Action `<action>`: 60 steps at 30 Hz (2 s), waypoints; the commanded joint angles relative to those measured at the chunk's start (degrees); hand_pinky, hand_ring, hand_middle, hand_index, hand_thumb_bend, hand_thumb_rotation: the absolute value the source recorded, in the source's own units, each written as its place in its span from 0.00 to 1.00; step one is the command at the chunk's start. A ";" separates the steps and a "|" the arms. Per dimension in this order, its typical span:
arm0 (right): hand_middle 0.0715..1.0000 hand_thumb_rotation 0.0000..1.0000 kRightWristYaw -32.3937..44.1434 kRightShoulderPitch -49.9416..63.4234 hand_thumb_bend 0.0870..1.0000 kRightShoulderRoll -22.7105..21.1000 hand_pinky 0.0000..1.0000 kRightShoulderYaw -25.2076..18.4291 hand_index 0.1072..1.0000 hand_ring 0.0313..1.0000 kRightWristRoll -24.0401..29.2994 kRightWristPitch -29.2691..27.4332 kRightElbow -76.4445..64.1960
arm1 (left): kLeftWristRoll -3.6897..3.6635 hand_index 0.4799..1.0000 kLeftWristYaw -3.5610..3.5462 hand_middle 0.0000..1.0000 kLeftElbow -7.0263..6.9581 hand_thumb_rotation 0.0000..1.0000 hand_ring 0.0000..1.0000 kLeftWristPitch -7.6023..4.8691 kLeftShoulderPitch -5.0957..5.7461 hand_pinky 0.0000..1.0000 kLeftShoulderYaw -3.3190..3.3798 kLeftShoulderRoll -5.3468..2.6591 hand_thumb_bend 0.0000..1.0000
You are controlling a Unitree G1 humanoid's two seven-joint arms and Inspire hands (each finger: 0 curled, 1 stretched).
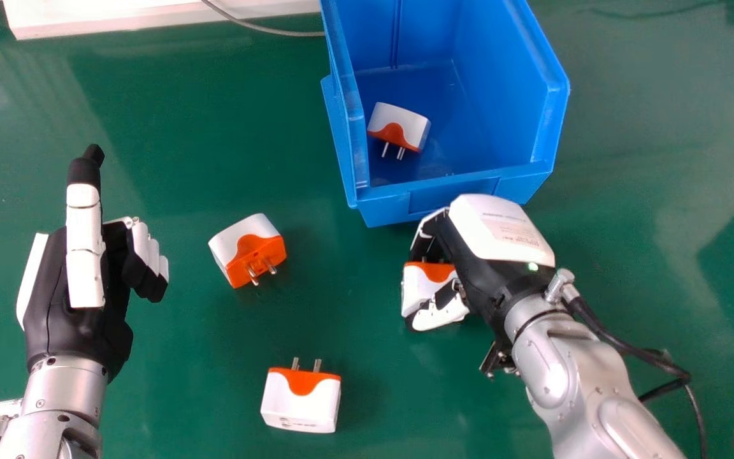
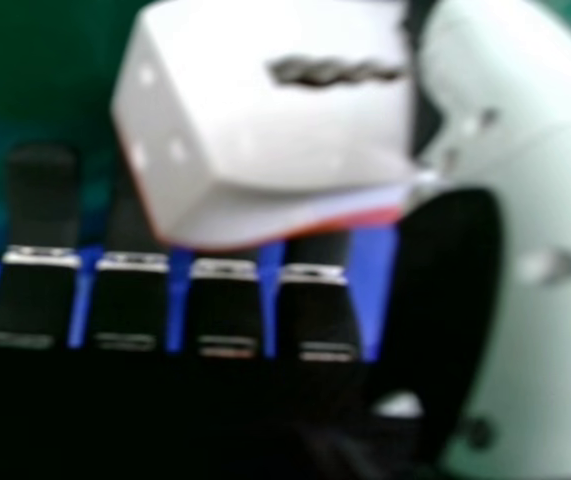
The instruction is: Pick all objects and put in blue box
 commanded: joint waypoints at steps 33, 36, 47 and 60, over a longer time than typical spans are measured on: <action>0.49 0.00 -4.74 23.14 0.45 9.51 0.34 -1.57 0.46 0.42 -2.29 9.64 -38.28 | 0.22 1.00 -0.17 0.00 -2.07 1.00 0.00 0.68 -0.36 0.00 0.23 1.30 0.65; 0.49 0.00 -4.80 23.70 0.44 9.70 0.33 -1.36 0.46 0.42 -3.17 9.48 -41.45 | 0.25 1.00 -0.30 0.00 -1.44 1.00 0.00 0.33 -0.60 0.00 0.29 1.36 0.65; 0.49 0.00 -4.84 12.49 0.44 8.18 0.33 -5.71 0.46 0.42 -4.74 2.81 -39.18 | 0.41 1.00 -0.54 0.00 0.86 1.00 0.00 -0.92 -1.79 0.00 0.05 1.06 0.66; 0.50 0.00 -0.10 -5.50 0.44 2.36 0.34 -10.25 0.45 0.42 -3.50 -1.02 -23.61 | 1.18 1.00 -0.16 0.00 1.41 1.00 0.00 -1.76 -1.83 0.00 -0.45 0.92 0.65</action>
